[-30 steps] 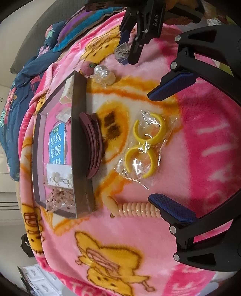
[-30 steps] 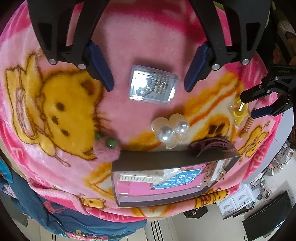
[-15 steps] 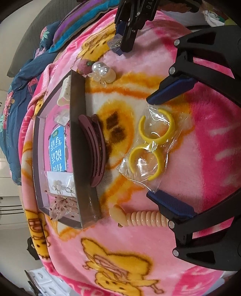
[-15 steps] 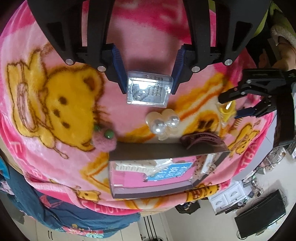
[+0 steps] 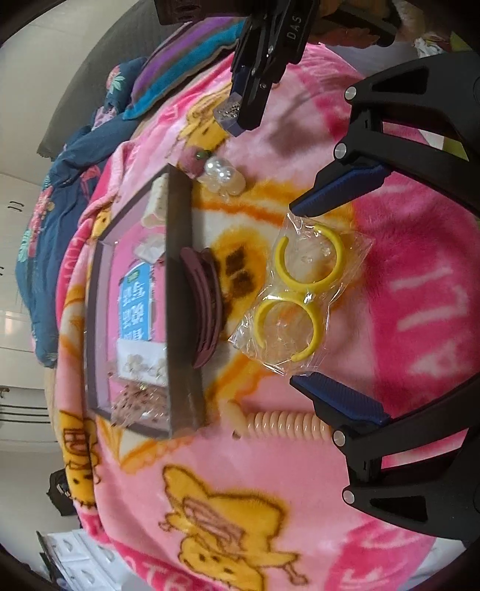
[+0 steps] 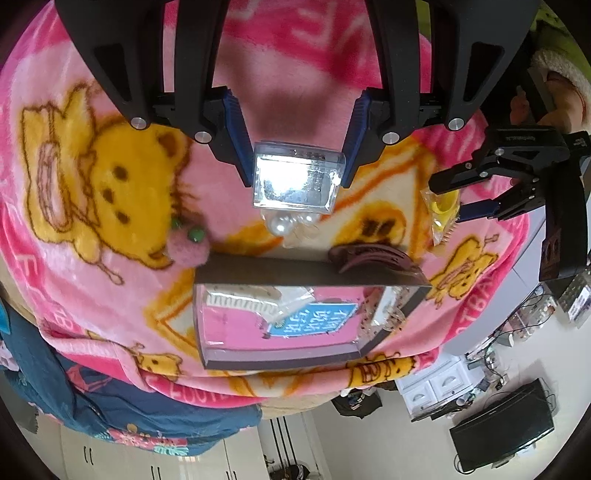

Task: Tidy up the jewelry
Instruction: 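Carry rings into the grey box and release with left tool while right tool releases silver box there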

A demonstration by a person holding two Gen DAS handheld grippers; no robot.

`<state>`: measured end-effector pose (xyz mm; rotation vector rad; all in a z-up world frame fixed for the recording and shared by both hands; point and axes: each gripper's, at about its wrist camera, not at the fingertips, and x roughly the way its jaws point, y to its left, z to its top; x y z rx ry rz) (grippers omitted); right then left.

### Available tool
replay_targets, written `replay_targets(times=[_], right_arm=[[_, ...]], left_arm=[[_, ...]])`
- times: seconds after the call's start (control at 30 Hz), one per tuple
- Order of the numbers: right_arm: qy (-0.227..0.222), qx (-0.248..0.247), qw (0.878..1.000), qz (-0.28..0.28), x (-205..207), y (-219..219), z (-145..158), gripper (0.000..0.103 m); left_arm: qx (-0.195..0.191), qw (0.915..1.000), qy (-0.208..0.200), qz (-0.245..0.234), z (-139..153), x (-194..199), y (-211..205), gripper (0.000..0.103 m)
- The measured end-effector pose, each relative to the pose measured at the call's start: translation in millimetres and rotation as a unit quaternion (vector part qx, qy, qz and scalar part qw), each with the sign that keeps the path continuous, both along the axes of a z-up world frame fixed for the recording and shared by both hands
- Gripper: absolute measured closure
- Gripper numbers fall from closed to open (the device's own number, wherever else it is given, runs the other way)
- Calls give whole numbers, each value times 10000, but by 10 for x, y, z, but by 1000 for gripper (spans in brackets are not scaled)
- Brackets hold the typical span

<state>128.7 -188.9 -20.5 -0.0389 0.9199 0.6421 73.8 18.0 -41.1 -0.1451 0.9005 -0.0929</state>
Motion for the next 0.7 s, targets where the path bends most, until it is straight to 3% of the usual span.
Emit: replay_targets(times=[0.4, 0.7], right_arm=[[-188, 99, 9994, 267, 22, 234, 194, 58], [-315, 209, 9986, 365, 161, 407, 299, 58]], left_arm=[[-26, 9986, -338, 410, 272, -100, 290, 25], [-41, 9965, -480, 688, 423, 32, 539, 25]])
